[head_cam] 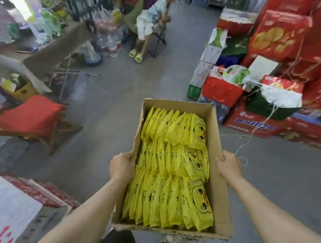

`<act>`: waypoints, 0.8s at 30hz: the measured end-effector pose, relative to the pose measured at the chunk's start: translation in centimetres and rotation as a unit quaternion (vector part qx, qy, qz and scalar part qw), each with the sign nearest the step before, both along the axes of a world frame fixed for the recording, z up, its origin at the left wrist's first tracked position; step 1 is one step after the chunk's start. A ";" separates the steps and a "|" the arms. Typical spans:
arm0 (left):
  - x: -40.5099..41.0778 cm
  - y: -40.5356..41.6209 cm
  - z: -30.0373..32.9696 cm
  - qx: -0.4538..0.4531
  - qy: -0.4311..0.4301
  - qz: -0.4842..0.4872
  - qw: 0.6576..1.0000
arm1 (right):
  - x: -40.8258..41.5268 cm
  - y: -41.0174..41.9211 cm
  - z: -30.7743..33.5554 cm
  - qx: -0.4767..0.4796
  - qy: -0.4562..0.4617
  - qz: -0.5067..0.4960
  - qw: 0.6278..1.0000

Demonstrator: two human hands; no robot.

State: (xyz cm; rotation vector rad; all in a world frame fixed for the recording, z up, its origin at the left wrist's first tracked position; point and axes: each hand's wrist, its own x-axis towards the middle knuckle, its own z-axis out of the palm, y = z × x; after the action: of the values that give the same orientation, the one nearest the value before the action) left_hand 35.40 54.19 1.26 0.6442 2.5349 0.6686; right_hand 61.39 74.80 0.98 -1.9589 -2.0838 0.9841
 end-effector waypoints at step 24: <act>49.8 59.0 -1.1 0.004 0.010 -0.561 0.828 | 54.3 22.9 4.1 0.000 -0.120 -0.467 0.876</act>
State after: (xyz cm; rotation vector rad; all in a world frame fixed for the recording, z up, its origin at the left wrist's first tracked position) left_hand 85.16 113.22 0.20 1.8776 1.6645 0.2088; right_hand 115.73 97.66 5.04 -2.7068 -0.8984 0.5261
